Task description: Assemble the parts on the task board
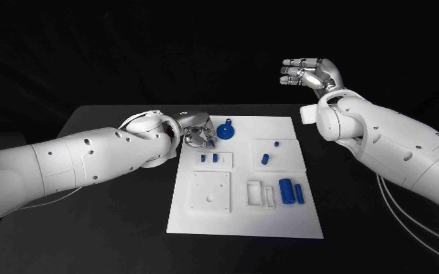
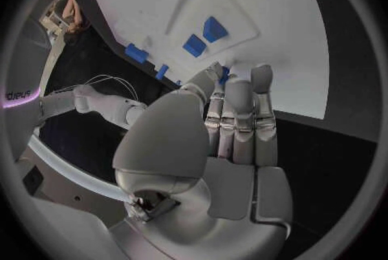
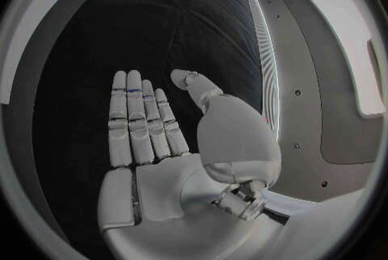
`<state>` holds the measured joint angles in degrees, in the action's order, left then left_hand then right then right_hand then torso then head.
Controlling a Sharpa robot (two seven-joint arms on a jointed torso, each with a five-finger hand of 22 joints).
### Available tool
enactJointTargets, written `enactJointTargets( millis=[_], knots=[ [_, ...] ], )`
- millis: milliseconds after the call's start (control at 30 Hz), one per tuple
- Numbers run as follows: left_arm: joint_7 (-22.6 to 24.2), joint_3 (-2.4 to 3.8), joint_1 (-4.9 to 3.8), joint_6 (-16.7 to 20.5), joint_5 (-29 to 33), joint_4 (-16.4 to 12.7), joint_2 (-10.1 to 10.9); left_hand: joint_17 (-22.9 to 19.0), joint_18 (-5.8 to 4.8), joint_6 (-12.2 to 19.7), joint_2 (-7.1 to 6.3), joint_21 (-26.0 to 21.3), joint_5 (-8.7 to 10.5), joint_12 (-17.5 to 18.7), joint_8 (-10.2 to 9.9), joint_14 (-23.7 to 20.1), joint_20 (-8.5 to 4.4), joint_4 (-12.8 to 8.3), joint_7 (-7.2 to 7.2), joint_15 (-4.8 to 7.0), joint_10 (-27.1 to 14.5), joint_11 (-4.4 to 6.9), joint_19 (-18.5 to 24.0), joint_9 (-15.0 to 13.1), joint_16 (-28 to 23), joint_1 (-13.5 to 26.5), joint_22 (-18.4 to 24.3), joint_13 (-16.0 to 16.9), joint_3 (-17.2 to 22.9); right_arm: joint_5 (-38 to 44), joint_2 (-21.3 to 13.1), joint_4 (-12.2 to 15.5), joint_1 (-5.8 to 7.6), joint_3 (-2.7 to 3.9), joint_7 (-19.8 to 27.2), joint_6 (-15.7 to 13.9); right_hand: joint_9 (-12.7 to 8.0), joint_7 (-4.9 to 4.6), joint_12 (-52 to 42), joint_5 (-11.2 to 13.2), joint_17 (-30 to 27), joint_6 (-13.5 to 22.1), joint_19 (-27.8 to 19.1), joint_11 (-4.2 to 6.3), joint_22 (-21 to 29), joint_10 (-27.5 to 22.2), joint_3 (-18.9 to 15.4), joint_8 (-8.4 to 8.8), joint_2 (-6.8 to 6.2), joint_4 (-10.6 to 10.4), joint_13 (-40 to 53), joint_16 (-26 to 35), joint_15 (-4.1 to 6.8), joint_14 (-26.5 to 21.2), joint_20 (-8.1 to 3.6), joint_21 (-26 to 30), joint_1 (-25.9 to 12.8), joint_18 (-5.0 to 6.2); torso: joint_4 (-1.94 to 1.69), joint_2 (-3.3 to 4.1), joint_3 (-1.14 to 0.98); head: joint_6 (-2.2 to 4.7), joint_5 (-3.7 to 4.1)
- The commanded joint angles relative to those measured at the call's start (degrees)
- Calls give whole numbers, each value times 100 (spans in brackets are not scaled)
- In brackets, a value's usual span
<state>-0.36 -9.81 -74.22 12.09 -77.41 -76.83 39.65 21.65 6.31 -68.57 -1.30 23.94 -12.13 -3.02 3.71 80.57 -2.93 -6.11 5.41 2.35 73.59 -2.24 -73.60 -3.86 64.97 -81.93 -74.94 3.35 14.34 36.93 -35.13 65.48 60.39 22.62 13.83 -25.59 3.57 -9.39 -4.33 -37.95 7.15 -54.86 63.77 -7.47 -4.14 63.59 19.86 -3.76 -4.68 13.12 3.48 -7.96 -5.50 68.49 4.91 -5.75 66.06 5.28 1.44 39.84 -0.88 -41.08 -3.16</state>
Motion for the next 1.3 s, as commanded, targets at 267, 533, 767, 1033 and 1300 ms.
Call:
enactJointTargets(
  millis=[267, 533, 767, 1033, 1300],
  knots=[
    [41, -16, 12, -135, -47, 42, -39, -7, 70, -5, 10, 19, 26, -35, -8, 47, -3, -33, -3, 5, 58, -1, 50, 0, -32, -53, -111, 6, -17, 40, 0, 12, -4, 2, 43, 86, -8, 5, 0, -38, -7, 20, -51, -7, 6, -34, -35, 30, 7, 1, -6, -15, 0, -55, -5, 20, -39, -31, -3, 0, 2, -4, 1],
    [20, -36, 24, -109, -84, 95, -69, -7, 72, 0, 12, 23, 24, -34, -8, 45, -1, -41, 0, 2, 51, -4, 55, 0, -33, -58, -111, 5, -14, 40, 0, 17, -5, 2, 44, 88, -8, 5, 0, -38, -7, 20, -51, -7, 6, -34, -35, 30, 7, 1, -6, -15, 0, -55, -5, 20, -39, -31, -3, -1, 3, -10, 4],
    [11, -41, 27, -108, -96, 121, -89, -6, 77, -2, 19, 33, 21, -35, -8, 45, 0, -50, 0, 3, 55, -3, 59, -1, -32, -66, -111, 6, -11, 41, 1, 28, -6, 2, 42, 93, -8, 5, 2, -38, -7, 22, -51, -6, 6, -33, -32, 31, 14, 4, -6, -17, 1, -54, -6, 17, -44, -31, -2, 0, 0, -8, 4],
    [15, -54, 28, -125, -98, 129, -115, -6, 78, -21, 30, 40, 24, -36, -6, 46, -1, -53, -3, 6, 73, 3, 61, -2, -31, -65, -110, 7, -14, 41, 4, 32, -7, 2, 40, 100, -8, 5, 2, -38, -7, 22, -51, -6, 6, -33, -32, 31, 14, 4, -6, -17, 1, -54, -6, 17, -44, -31, -1, -1, -1, -10, 7],
    [19, -65, 28, -157, -98, 134, -138, -6, 64, -87, 45, 47, 27, -37, -4, 45, -21, -58, -17, 25, 133, 25, 59, -7, -34, -62, -107, 7, -38, 41, 5, 34, -7, 2, 38, 103, -8, 5, 2, -38, -7, 22, -51, -6, 6, -33, -32, 31, 14, 4, -6, -17, 1, -54, -6, 17, -44, -31, 0, 0, 1, -10, 12]
  ],
)
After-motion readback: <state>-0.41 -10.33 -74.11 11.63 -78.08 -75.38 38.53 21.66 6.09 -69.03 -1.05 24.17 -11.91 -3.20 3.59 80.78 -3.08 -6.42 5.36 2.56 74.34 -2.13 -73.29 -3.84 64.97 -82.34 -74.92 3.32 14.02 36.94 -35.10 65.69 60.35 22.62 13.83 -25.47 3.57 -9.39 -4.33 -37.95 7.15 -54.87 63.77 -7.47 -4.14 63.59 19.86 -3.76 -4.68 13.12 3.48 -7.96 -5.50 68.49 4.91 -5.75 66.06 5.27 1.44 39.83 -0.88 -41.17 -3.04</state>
